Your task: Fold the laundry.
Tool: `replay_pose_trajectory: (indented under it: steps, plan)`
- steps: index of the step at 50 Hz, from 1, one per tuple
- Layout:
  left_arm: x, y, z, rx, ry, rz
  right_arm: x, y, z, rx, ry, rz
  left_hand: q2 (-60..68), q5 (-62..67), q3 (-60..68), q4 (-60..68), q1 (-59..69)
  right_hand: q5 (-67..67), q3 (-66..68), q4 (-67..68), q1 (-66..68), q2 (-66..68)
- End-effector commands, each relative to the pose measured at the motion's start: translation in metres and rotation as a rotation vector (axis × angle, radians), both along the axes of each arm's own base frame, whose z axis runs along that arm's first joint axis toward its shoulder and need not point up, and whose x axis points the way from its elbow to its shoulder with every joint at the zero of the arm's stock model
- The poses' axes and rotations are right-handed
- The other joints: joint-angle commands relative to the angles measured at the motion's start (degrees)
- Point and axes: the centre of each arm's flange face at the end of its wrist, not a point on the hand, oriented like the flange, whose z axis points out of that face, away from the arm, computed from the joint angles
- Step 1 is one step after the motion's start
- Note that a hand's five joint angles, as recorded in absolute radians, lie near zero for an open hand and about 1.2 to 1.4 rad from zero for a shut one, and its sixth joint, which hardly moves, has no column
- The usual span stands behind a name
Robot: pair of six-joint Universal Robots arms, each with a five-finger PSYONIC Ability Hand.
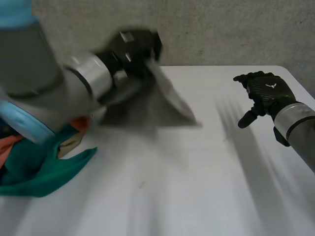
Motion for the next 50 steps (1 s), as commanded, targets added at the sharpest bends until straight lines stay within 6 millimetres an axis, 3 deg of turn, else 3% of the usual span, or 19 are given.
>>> replay_pose_trajectory:
  steps: [1, 4, 5, 9, 12, 13, 17, 20, 25, 29, 37, 38, 40, 41, 42, 44, 48, 50]
  plan:
    - [-0.026, 0.032, -0.058, 0.137, -0.105, -0.082, -0.002, -0.006, -0.010, 0.037, 0.010, 0.004, -23.6, -20.5, -23.3, -23.9, -20.8, -2.2, -1.7, -1.6, -3.1, -2.9]
    - [-0.023, 0.038, -0.053, 0.125, -0.105, -0.086, 0.001, -0.005, -0.016, 0.060, 0.016, 0.012, -54.4, -51.3, -54.1, -54.7, -51.5, -2.2, -1.7, -1.6, -3.1, -2.9]
    - [-0.021, 0.037, -0.049, 0.115, -0.101, -0.080, 0.002, -0.004, -0.018, 0.066, 0.018, 0.015, -58.4, -55.3, -58.1, -58.7, -55.6, -2.2, -1.7, -1.6, -3.1, -2.9]
    - [0.004, 0.026, -0.019, 0.037, -0.070, 0.000, 0.007, 0.000, -0.023, 0.103, 0.028, 0.034, -58.4, -55.3, -58.1, -58.7, -55.6, -2.2, -1.7, -1.6, -3.1, -2.9]
    - [0.022, 0.016, -0.008, 0.008, -0.069, 0.061, 0.011, 0.005, -0.022, 0.116, 0.030, 0.054, -58.4, -55.3, -58.1, -58.7, -55.6, -2.2, -1.7, -1.6, -3.1, -2.9]
    - [0.036, 0.010, -0.002, -0.013, -0.078, 0.106, 0.013, 0.008, -0.022, 0.127, 0.031, 0.066, -58.4, -55.3, -58.1, -58.7, -55.6, -2.2, -1.7, -1.6, -3.1, -2.9]
    - [0.067, -0.005, 0.002, -0.074, -0.146, 0.192, 0.019, 0.017, -0.021, 0.142, 0.033, 0.101, -58.4, -55.3, -58.1, -58.7, -55.6, -2.2, -1.7, -1.6, -3.1, -2.9]
    - [0.094, -0.026, -0.007, -0.102, -0.245, 0.264, 0.023, 0.022, -0.022, 0.147, 0.035, 0.118, -58.4, -55.3, -58.1, -58.7, -55.6, -2.2, -1.7, -1.6, -3.1, -2.9]
    - [0.129, -0.063, -0.043, -0.115, -0.434, 0.326, 0.030, 0.030, -0.025, 0.148, 0.047, 0.146, -58.4, -55.3, -58.1, -58.7, -55.6, -2.2, -1.7, -1.6, -3.1, -2.9]
    - [0.140, -0.083, -0.067, -0.125, -0.500, 0.303, 0.035, 0.035, -0.031, 0.153, 0.072, 0.170, -58.4, -55.3, -58.1, -58.7, -55.6, -2.2, -1.7, -1.6, -3.1, -2.9]
    - [0.140, -0.112, -0.111, -0.250, -0.563, 0.238, 0.042, 0.043, -0.041, 0.146, 0.123, 0.192, -58.4, -55.3, -58.1, -58.7, -55.6, -2.2, -1.7, -1.6, -3.1, -2.9]
    - [0.140, -0.115, -0.115, -0.259, -0.572, 0.240, 0.042, 0.043, -0.041, 0.145, 0.126, 0.191, -56.5, -53.4, -56.2, -56.8, -53.7, -2.2, -1.7, -1.6, -3.1, -2.9]
    - [0.140, -0.121, -0.123, -0.286, -0.609, 0.259, 0.043, 0.044, -0.043, 0.141, 0.129, 0.187, -37.2, -34.1, -36.9, -37.5, -34.4, -2.2, -1.7, -1.6, -3.1, -2.9]
    - [0.140, -0.125, -0.124, -0.308, -0.640, 0.277, 0.043, 0.044, -0.043, 0.139, 0.129, 0.187, -4.5, -1.4, -4.2, -4.8, -1.7, -2.2, -1.7, -1.6, -3.1, -2.9]
    - [0.141, -0.125, -0.122, -0.316, -0.650, 0.286, 0.043, 0.044, -0.044, 0.141, 0.130, 0.187, 8.0, 11.0, 8.3, 7.6, 10.8, -2.2, -1.7, -1.6, -3.1, -2.9]
    - [0.139, -0.124, -0.112, -0.340, -0.663, 0.307, 0.043, 0.044, -0.044, 0.138, 0.131, 0.186, 11.6, 14.7, 11.9, 11.3, 14.4, -2.2, -1.7, -1.6, -3.1, -2.9]
    - [0.127, -0.109, -0.066, -0.426, -0.619, 0.364, 0.042, 0.043, -0.042, 0.133, 0.133, 0.179, 11.6, 14.7, 11.9, 11.3, 14.4, -2.2, -1.7, -1.6, -3.1, -2.9]
    - [0.114, -0.094, -0.031, -0.484, -0.518, 0.365, 0.041, 0.041, -0.042, 0.131, 0.134, 0.175, 11.6, 14.7, 11.9, 11.3, 14.4, -2.2, -1.7, -1.6, -3.1, -2.9]
